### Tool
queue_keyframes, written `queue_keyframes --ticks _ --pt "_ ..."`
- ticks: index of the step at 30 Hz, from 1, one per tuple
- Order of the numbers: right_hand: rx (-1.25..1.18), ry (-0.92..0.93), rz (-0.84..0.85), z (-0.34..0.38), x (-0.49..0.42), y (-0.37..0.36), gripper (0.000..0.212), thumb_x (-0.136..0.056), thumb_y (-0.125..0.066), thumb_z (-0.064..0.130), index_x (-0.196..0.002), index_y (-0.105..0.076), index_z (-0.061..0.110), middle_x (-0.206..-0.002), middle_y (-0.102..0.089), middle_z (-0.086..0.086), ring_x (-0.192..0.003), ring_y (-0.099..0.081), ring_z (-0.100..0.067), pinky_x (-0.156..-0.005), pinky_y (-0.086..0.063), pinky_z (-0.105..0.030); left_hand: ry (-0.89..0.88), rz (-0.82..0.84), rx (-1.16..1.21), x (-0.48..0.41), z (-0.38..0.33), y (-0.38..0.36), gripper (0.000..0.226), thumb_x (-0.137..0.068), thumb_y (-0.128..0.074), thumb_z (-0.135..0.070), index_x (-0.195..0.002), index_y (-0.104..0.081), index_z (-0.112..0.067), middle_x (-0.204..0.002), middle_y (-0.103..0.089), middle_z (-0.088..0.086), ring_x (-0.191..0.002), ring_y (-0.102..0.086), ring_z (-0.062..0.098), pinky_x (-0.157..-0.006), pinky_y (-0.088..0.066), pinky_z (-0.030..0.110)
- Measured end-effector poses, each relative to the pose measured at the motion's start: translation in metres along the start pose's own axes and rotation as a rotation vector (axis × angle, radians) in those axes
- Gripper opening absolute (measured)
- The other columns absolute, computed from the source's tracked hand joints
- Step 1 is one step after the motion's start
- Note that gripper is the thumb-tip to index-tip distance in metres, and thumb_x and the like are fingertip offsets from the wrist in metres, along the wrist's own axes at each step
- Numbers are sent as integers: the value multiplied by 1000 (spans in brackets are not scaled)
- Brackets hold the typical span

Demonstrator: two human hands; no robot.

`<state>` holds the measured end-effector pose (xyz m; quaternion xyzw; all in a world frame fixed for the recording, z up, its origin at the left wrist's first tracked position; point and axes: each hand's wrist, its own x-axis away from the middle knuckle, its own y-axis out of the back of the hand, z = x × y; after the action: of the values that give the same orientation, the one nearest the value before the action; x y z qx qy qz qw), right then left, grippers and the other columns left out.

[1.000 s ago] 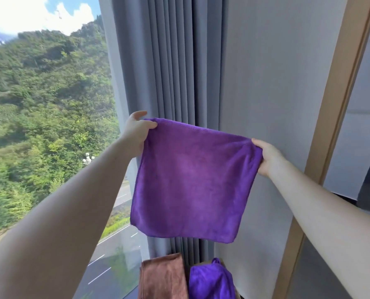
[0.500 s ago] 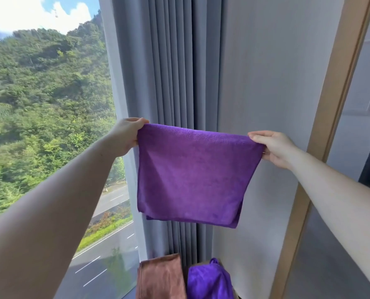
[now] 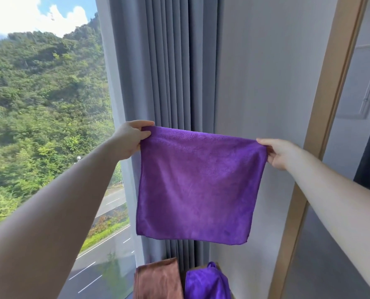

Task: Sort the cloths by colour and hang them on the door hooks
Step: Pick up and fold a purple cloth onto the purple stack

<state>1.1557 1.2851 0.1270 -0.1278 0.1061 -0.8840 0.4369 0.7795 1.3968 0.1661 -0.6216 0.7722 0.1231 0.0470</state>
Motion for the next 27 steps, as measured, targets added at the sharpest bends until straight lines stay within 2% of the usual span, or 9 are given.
queue_keyframes --ticks 2,5,10,15,17,19,21,23,27 --pt "5 -52 -19 -2 1 0 13 -97 -65 3 -84 -63 7 -54 -69 -2 -40 -65 -8 -41 -52 -19 -5 -10 -14 -2 -1 1 35 -99 -57 6 -127 -69 -13 -95 -63 1 -87 -61 18 -92 -56 38" --pt "70 -92 -19 -5 8 -3 16 -97 -64 2 -81 -62 6 -45 -65 0 -36 -62 -7 -37 -49 -18 -1 -22 -29 -4 -2 2 37 -99 -58 6 -129 -70 -12 -96 -64 2 -87 -61 18 -96 -56 40" --pt "92 -123 -25 -10 11 -4 19 -97 -61 -3 -79 -58 3 -41 -62 -2 -31 -59 -9 -35 -48 -19 -4 -38 -15 -1 -6 1 35 -99 -57 5 -126 -69 -13 -98 -64 1 -82 -62 13 -67 -60 20" --pt "-17 -131 -49 -16 2 -4 22 -97 -57 -5 -90 -59 16 -44 -64 3 -34 -61 -10 -35 -51 -22 22 -27 53 -4 -5 3 28 -98 -65 -4 -124 -71 -8 -115 -72 13 -101 -67 23 -91 -59 35" --pt "-76 -136 -56 -18 -1 -4 27 -97 -55 -6 -92 -59 20 -44 -62 5 -33 -59 -9 -35 -49 -19 14 -34 111 -3 -6 1 25 -98 -67 -10 -123 -70 -6 -112 -73 12 -101 -69 22 -90 -59 34" --pt "-143 -157 -53 -21 -2 -3 29 -97 -54 -6 -83 -57 18 -47 -62 4 -36 -58 -8 -35 -45 -15 1 -41 127 -3 -7 -1 24 -98 -67 -11 -121 -70 -5 -108 -74 10 -98 -71 20 -87 -60 31" --pt "-186 -197 -1 -28 -3 -2 25 -97 -53 -6 -82 -57 14 -67 -61 -1 -53 -55 -10 -37 -43 -14 2 -39 124 -4 -7 0 23 -98 -67 -9 -121 -70 -6 -110 -74 11 -101 -71 21 -90 -59 33" --pt "-144 -212 126 -36 -2 -2 22 -99 -49 -6 -91 -61 10 -80 -60 -5 -63 -53 -12 -42 -47 -15 2 -36 111 -5 -8 0 23 -98 -66 -7 -121 -70 -6 -113 -73 13 -104 -70 24 -91 -60 34" --pt "-27 -206 261 -41 -1 -2 26 -99 -49 -3 -99 -67 15 -72 -70 0 -58 -62 -9 -51 -53 -17 4 -54 64 -7 -10 6 25 -99 -64 -5 -123 -70 -6 -110 -70 13 -98 -67 23 -83 -61 30"
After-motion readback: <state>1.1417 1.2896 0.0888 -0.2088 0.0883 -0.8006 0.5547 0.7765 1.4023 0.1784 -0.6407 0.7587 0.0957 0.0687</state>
